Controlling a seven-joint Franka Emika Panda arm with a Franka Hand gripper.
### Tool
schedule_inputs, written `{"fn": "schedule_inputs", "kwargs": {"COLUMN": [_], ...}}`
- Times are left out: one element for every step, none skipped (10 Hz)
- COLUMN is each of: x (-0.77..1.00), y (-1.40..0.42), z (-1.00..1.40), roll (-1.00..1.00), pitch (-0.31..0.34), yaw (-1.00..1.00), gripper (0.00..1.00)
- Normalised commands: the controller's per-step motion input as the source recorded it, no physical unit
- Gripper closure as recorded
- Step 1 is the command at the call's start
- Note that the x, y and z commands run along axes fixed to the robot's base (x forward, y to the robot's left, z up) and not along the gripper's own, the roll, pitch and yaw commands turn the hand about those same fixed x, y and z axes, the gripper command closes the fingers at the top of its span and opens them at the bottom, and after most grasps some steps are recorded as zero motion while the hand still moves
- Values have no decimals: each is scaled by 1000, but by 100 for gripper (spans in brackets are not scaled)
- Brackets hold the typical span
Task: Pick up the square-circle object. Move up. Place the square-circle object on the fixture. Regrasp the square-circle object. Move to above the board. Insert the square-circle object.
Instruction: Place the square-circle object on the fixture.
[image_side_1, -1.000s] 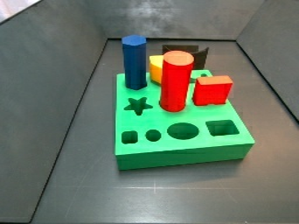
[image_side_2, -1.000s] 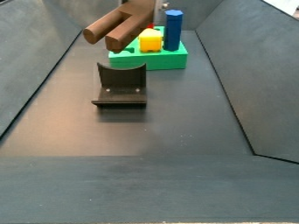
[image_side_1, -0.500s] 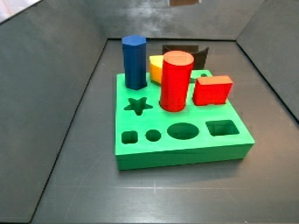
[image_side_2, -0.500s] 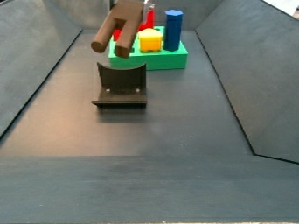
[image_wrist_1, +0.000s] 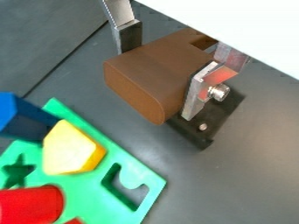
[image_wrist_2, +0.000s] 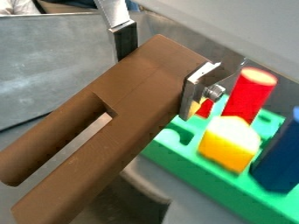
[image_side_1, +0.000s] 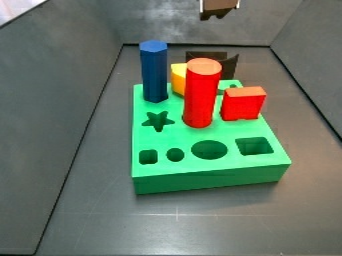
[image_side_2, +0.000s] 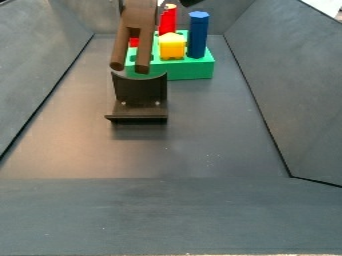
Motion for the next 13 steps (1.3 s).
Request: {"fn": "schedule_inputs", "kwargs": {"x": [74,82,88,84,79,80,81,87,91,92,87,73,61], "y": [24,31,37,39,39,42,43,44,48,48,41,30,38], "z": [-18,-20,-24,-23,-17,-21,-20,-20,-22,-23,-16,1,-10], "roll": [-1000,-1000,-1000,-1000,-1000,-1000,-1000,-833,-654,-413,-306,-192,-154], "pitch": [246,261,273,289,302,315,327,283,221,136,95,16,-24], "yaw": [101,76,46,-3,-43,-92,-155,-229,-266,-289,-287,-259,-235], "gripper": [100,100,100,100,100,100,100,100,100,100,100,100,100]}}
